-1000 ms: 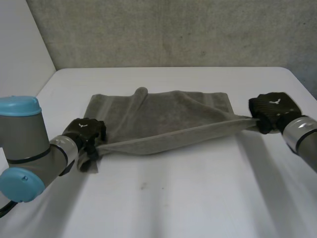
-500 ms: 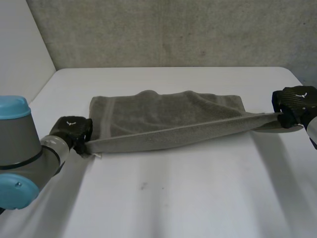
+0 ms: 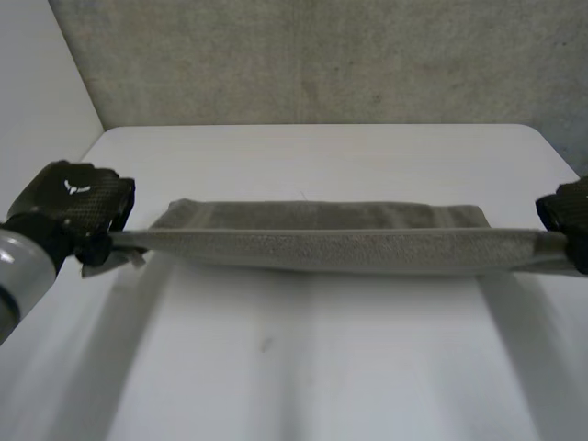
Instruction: Fold the towel.
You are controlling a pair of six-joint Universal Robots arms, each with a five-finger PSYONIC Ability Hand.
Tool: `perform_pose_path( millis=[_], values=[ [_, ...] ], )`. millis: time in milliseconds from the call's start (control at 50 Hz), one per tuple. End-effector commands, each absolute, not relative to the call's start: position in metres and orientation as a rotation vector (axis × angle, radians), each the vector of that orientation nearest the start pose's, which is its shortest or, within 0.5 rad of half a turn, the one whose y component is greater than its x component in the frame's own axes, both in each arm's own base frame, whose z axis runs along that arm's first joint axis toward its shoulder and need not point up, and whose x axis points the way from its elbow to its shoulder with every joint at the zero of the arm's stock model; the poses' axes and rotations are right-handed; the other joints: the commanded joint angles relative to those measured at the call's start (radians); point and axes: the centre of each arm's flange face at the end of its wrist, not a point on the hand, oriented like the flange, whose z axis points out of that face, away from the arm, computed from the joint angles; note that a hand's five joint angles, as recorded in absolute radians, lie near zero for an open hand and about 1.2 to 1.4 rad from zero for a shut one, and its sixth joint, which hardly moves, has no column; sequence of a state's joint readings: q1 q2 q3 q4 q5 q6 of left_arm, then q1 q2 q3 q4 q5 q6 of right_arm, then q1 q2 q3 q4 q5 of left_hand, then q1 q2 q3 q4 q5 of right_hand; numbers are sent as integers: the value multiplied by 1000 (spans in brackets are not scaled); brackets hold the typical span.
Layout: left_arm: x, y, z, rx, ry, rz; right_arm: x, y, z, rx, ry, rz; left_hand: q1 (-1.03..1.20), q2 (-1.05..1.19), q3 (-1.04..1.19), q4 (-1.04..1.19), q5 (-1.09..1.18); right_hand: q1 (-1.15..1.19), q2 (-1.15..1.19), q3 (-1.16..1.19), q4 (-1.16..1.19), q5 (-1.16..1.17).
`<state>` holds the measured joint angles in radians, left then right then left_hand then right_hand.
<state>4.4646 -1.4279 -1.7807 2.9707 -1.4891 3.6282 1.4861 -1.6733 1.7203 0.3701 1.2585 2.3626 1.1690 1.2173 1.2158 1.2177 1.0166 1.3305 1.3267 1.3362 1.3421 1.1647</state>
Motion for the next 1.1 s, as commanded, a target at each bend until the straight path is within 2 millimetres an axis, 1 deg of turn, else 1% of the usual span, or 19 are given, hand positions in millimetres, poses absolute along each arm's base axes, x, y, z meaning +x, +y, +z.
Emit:
perform_pose_path(
  millis=[20,80,120,140,160,180,220,240,280,320,380,400,440,460,500,520,620,780,1100],
  values=[
    [-185,-192,262,1019,2248,-1741,124,-237,276,-1310,2539,-1713,227,179,180,179,205,66,70,60,54,57],
    [-182,-199,257,1059,2191,-1701,122,-240,276,-1381,2498,-1708,227,179,180,179,205,66,70,60,54,57],
    [-184,-218,243,1083,2184,-1680,122,-253,263,-1369,2481,-1622,227,179,180,179,205,66,70,60,54,57],
    [-184,-218,243,1083,2184,-1680,122,-253,262,-1369,2481,-1621,227,179,180,179,205,66,70,60,54,57],
    [-189,-229,235,1098,2180,-1690,121,-265,252,-1346,2488,-1555,227,179,180,179,205,66,70,60,54,57],
    [-189,-229,235,1098,2180,-1690,121,-265,251,-1346,2488,-1554,227,179,180,179,205,66,70,60,54,57],
    [-201,-249,227,1121,2155,-1726,122,-286,238,-1301,2503,-1479,227,179,180,179,205,66,70,60,54,57],
    [-201,-249,227,1121,2155,-1726,122,-286,238,-1301,2503,-1479,227,179,180,179,205,66,70,60,54,57],
    [-219,-264,214,1185,2149,-1738,144,-297,232,-1302,2458,-1445,227,179,180,179,205,66,70,60,54,57],
    [-226,-274,207,1203,2154,-1731,152,-305,227,-1299,2453,-1442,227,179,180,179,205,66,70,60,54,57],
    [-237,-294,193,1222,2167,-1715,160,-326,216,-1282,2471,-1468,227,179,180,179,205,66,70,60,54,57],
    [-237,-294,193,1222,2167,-1715,160,-327,216,-1282,2471,-1468,227,179,180,179,205,66,70,60,54,57],
    [-244,-313,178,1233,2178,-1701,163,-350,207,-1240,2484,-1544,227,179,180,179,205,66,70,60,54,57],
    [-244,-313,178,1233,2178,-1701,163,-350,207,-1240,2484,-1545,227,179,180,179,205,66,70,60,54,57],
    [-252,-331,167,1235,2171,-1706,172,-368,195,-1225,2475,-1606,227,179,180,179,205,66,70,60,54,57],
    [-252,-331,167,1235,2171,-1706,172,-368,195,-1225,2475,-1606,227,179,180,179,205,66,70,60,54,57],
    [-260,-363,152,1195,2147,-1722,187,-393,173,-1235,2492,-1679,227,179,180,179,205,66,70,60,54,57],
    [-266,-391,143,1145,2106,-1751,201,-411,153,-1246,2493,-1753,227,179,180,179,205,66,70,60,54,57],
    [-273,-405,126,1149,2094,-1762,201,-431,149,-1201,2494,-1937,227,179,180,179,205,55,59,49,44,46]
  ],
)
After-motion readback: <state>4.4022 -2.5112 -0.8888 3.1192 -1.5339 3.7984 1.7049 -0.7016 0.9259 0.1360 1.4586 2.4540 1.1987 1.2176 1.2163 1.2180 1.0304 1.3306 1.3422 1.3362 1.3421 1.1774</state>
